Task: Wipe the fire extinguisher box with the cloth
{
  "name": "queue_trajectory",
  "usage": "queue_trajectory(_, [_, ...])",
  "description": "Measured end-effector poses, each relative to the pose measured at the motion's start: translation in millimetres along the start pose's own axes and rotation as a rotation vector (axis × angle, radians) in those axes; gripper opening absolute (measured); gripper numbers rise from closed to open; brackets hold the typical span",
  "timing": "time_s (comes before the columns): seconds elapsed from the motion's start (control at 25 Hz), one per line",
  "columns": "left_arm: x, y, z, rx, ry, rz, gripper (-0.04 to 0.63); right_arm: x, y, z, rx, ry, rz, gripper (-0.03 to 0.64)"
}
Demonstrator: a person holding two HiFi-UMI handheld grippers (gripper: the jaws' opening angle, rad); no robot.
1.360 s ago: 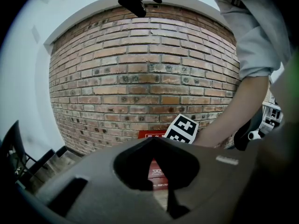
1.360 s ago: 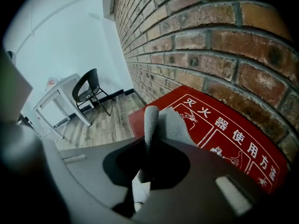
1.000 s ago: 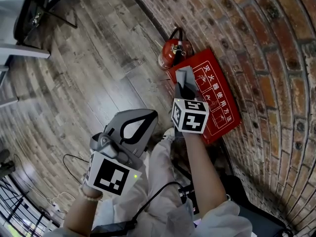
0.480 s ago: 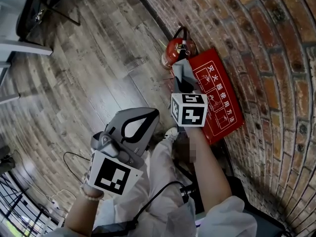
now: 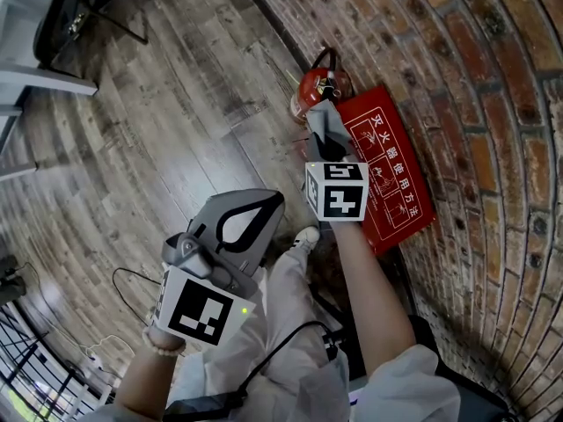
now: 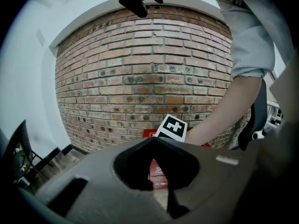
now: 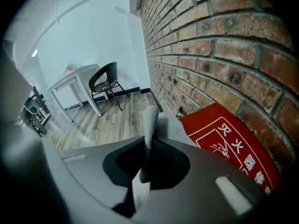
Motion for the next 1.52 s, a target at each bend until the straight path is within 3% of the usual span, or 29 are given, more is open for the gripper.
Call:
queue_trajectory(0.28, [21,-9,4,-0.007,-0.020,-0.014,-0.003,20,-20,43,-0.070,-0.091,-0.010,0.018])
queue_trajectory(0.72, [98,-28,10,-0.030,-0.070,-0.078,-0.003,66,-40,167,-0.122,-0.252,-0.118,0.018])
queue_trajectory(1.16, [170,-49,33,-0.040,-0.121,-0.099,-0.003,116,-32,285,-0.138,-0.393,-0.027,0.018])
queue_trajectory(1.52, [233,-55,61,-0.016,-0.192,-0.193,-0.003,149,-17,370,-0.157,-0.487,0.120,0.018])
Point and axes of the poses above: the fingertips, and each gripper's own axes: z backward along the fingers, y to its left, x out of its top, the point moved 3 cm from there along z, backward along the fingers, and after that the axes turned 4 degrees about -y, right-handed, at the moved point
